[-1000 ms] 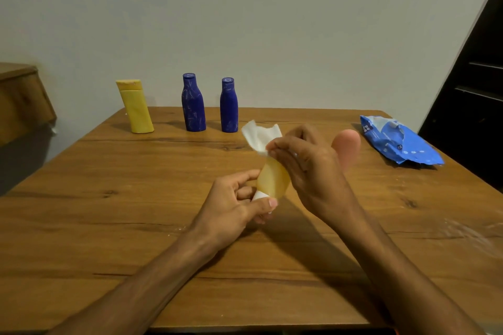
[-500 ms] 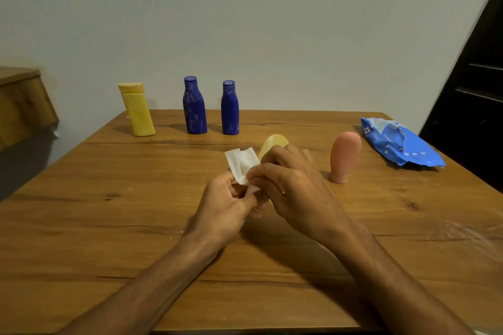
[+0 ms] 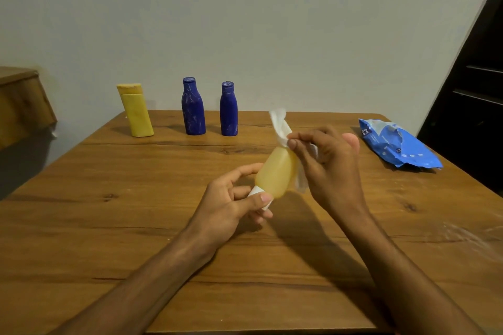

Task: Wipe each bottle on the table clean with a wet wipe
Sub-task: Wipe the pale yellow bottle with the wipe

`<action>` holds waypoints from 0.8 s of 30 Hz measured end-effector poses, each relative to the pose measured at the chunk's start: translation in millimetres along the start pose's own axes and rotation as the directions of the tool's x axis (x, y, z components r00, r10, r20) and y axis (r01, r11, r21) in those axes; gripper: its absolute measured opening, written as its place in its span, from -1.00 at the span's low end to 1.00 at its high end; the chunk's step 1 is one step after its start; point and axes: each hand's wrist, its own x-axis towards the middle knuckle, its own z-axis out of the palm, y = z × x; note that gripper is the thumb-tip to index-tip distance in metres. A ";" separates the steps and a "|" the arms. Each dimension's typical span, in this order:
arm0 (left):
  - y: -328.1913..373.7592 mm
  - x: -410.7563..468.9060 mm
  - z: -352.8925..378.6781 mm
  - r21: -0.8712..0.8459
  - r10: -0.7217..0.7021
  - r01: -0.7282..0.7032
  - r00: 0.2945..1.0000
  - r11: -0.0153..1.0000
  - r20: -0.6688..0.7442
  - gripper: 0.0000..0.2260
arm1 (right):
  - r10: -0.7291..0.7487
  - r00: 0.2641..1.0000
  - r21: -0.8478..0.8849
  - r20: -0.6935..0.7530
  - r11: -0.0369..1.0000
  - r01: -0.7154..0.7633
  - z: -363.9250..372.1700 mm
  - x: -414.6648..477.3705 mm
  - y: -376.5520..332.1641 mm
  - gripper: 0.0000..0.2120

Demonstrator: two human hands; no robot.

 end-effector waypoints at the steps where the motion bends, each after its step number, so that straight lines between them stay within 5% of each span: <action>1: 0.5 0.5 -0.2 -0.024 -0.009 0.009 1.000 1.000 -0.004 -0.45 | 0.027 1.000 0.018 -0.004 0.999 -0.027 0.1 0.9 1.6 -0.87; 9: 4.3 0.6 -4.4 -0.347 -0.050 0.041 0.999 0.937 -0.014 -0.43 | 0.156 0.980 0.288 0.125 0.939 -0.187 5.4 -0.9 1.8 -0.88; 18: 7.7 2.9 -11.0 -0.584 -0.077 0.066 0.997 0.809 0.005 -0.55 | -0.037 0.875 0.324 0.484 0.936 -0.140 1.2 -4.3 -2.6 -0.86; 24: 12.2 0.5 -8.7 -0.627 -0.085 0.130 0.991 0.768 0.101 -0.57 | 0.155 0.969 0.474 0.190 0.850 -0.229 2.8 -3.6 -0.1 -0.85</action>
